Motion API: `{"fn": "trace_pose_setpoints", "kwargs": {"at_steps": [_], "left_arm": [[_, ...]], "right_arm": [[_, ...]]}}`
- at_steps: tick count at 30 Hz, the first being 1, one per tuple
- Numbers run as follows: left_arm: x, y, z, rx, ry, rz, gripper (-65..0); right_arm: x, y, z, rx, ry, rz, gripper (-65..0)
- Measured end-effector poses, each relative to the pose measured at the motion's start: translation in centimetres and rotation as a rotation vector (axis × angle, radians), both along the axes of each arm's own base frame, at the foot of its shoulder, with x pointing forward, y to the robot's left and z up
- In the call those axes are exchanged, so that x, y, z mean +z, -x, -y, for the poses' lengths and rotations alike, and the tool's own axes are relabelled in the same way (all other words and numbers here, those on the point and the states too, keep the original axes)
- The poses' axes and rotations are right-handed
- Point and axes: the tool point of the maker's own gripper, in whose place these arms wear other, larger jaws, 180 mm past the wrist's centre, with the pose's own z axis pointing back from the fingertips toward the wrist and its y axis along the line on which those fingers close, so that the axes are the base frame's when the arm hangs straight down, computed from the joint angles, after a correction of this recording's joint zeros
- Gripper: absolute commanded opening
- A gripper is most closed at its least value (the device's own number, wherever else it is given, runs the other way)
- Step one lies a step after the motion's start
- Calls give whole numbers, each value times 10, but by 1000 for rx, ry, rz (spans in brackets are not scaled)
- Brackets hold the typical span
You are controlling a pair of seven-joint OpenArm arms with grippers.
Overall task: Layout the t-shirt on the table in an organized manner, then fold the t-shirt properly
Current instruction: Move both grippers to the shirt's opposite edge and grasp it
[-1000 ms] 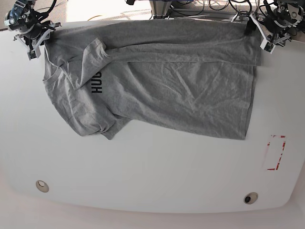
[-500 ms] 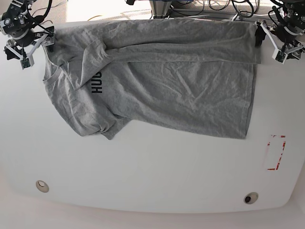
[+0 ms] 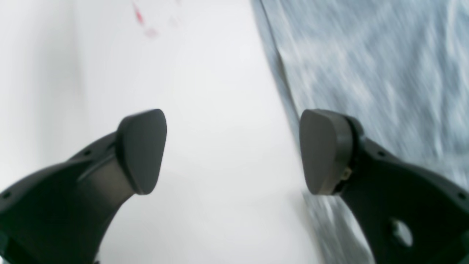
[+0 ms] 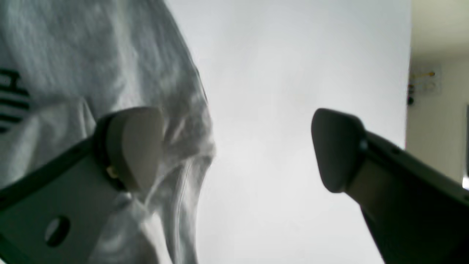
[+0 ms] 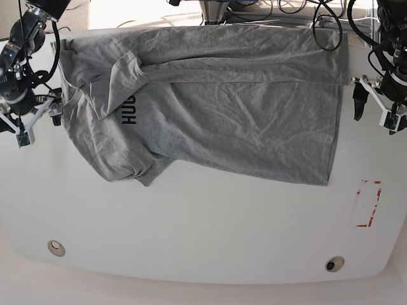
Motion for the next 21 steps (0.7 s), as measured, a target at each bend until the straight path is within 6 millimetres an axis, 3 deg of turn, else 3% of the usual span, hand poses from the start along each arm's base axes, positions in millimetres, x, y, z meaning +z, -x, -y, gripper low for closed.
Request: {"fn": "trace_pose_setpoints", "kwargs": {"at_steps": [7, 12, 21], "left_arm": [[25, -49, 9, -2, -36, 38, -108], [30, -65, 19, 11, -51, 65, -108], [29, -83, 43, -29, -39, 76, -108]], "right_arm": [[-21, -64, -13, 26, -146, -15, -35], [-33, -106, -30, 55, -260, 9, -36], [-68, -146, -53, 81, -364, -30, -36]]}}
